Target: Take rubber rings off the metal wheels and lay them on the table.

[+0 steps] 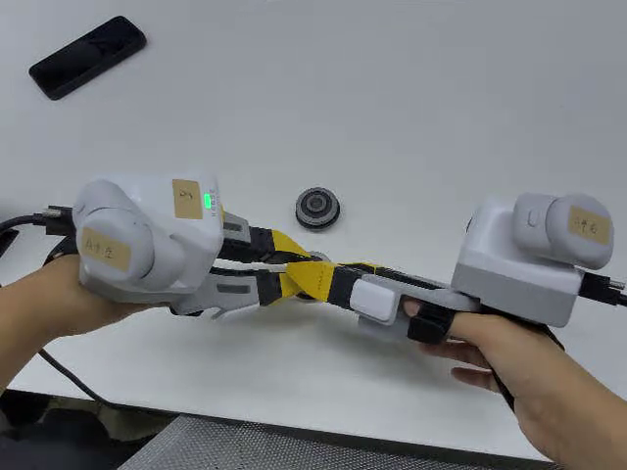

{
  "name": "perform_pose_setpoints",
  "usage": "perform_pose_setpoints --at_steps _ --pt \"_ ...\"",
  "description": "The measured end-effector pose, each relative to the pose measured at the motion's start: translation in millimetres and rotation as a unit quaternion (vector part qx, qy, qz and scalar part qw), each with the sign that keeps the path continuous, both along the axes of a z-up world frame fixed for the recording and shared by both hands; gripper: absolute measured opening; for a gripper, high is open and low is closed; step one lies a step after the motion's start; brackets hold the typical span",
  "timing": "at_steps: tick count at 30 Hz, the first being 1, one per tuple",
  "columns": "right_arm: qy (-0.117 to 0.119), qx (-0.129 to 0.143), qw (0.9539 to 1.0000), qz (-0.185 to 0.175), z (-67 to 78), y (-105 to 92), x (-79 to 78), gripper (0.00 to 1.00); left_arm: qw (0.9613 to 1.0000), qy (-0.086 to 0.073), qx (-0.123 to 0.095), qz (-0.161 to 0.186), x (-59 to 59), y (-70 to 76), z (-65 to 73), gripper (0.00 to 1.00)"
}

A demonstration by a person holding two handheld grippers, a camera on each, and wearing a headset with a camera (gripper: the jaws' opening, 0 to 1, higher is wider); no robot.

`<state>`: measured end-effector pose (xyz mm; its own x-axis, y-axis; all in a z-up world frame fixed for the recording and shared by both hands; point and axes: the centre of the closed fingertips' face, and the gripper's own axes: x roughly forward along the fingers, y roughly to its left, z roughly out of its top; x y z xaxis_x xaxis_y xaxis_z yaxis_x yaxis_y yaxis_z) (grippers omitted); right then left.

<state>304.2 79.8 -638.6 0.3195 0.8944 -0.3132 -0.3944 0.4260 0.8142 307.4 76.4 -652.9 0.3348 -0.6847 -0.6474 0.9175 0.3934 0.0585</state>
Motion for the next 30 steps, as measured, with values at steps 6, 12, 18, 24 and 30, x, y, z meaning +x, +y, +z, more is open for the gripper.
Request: perform_pose_setpoints --at_steps 6,12,18,24,30 --pt "0.007 0.003 1.0 -0.003 -1.0 -1.1 1.0 0.45 1.0 0.0 0.0 0.0 0.5 0.5 -0.5 0.13" --pt "0.003 -0.014 0.9999 0.004 -2.3 -1.5 -2.4 0.44 1.0 0.0 0.001 0.001 0.5 0.1 -0.4 0.13" --pt "0.016 -0.016 0.9997 0.001 -3.4 -1.7 -2.8 0.43 1.0 0.0 0.003 0.0 0.2 -0.4 -0.1 0.13" --pt "0.029 -0.022 0.9993 -0.003 -5.9 -2.2 -5.3 0.4 1.0 0.0 0.002 0.001 0.2 0.9 -0.8 0.13" --pt "0.042 -0.021 0.9987 -0.02 -3.5 0.1 -3.6 0.44 1.0 0.001 0.002 0.003 0.4 1.8 -1.0 0.13"
